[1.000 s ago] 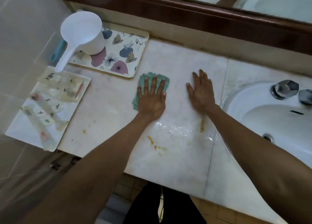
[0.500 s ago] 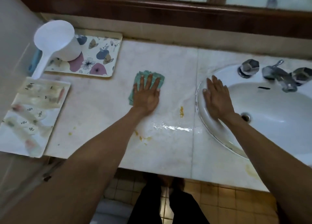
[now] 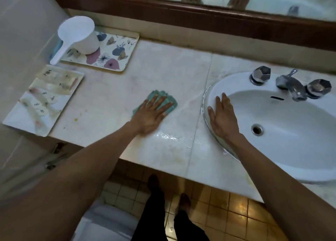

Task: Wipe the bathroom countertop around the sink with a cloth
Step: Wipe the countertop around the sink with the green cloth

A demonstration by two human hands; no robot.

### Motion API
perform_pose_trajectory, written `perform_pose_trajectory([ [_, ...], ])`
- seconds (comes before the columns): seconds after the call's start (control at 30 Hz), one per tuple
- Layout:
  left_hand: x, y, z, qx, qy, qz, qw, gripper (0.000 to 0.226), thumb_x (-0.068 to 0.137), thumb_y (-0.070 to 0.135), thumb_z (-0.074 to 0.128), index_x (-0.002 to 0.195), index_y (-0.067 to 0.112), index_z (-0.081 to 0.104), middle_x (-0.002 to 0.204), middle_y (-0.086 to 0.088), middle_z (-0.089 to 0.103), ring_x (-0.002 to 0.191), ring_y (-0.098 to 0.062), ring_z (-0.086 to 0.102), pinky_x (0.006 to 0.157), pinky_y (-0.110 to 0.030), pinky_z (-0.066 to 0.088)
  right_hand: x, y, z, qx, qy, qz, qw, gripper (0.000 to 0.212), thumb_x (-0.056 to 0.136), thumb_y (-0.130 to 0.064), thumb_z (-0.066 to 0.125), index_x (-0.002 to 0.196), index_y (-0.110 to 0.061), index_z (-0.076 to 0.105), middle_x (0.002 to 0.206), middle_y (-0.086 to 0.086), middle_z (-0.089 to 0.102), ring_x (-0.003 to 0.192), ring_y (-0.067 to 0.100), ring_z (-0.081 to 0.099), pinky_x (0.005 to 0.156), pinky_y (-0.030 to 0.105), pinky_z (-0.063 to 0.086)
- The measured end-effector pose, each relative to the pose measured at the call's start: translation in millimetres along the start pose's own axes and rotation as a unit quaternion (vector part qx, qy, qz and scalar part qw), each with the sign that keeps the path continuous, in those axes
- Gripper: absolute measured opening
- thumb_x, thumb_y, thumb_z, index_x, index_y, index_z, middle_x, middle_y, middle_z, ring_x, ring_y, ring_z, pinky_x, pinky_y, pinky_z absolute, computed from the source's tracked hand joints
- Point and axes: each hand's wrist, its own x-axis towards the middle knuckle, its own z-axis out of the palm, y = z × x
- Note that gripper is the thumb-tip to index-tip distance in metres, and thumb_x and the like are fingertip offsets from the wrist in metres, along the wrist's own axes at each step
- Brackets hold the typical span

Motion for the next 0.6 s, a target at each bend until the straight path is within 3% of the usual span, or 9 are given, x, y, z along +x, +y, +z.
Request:
perform_pose_trajectory([
  [0.13,20,51,13,-0.056,0.052,-0.143,0.987,0.054,0.106,0.045,0.018,0.16,0.041,0.018,0.171,0.007,0.007,0.158,-0.026,0.001,0.125,-0.054,0.008,-5,-10,7,0.01,0.015,0.002,1.0,0.061,0.105,-0.04,0.03,0.153,-0.003,0.023,0.164,0.017,0.007,0.152,0.033,0.004,0.124,0.041,0.007],
  [0.2,4,82,30,-0.044,0.055,-0.118,0.991,0.054,0.106,0.045,0.02,0.16,0.04,0.021,0.17,0.005,0.01,0.158,-0.029,0.003,0.125,-0.055,0.007,-5,-14,10,0.005,0.028,0.0,1.0,0.061,0.105,-0.04,0.029,0.152,-0.001,0.025,0.164,0.019,0.01,0.152,0.034,0.004,0.124,0.041,0.007],
  [0.3,-48,93,43,-0.027,0.047,-0.031,0.998,0.051,0.109,0.046,0.021,0.159,0.045,0.016,0.171,0.009,0.003,0.158,-0.023,-0.006,0.127,-0.047,-0.005,1,-25,15,-0.032,0.064,-0.045,0.996,0.058,0.105,-0.037,0.032,0.149,0.001,0.032,0.161,0.022,0.018,0.151,0.036,0.013,0.124,0.042,0.01],
  [0.43,-101,30,43,0.006,0.044,-0.017,0.999,0.051,0.109,0.048,0.02,0.159,0.045,0.014,0.17,0.011,0.001,0.157,-0.018,-0.006,0.127,-0.042,-0.003,12,-60,27,-0.032,0.06,-0.084,0.994,0.054,0.104,-0.033,0.036,0.144,0.002,0.039,0.156,0.025,0.029,0.147,0.038,0.025,0.122,0.045,0.019],
  [0.6,-96,-57,20,-0.047,0.048,-0.189,0.98,0.052,0.108,0.049,0.016,0.159,0.047,0.006,0.17,0.009,0.0,0.158,-0.019,-0.004,0.127,-0.05,0.005,13,-88,48,-0.013,0.003,-0.098,0.995,0.053,0.104,-0.031,0.039,0.144,0.004,0.039,0.154,0.028,0.031,0.144,0.04,0.028,0.119,0.047,0.023],
])
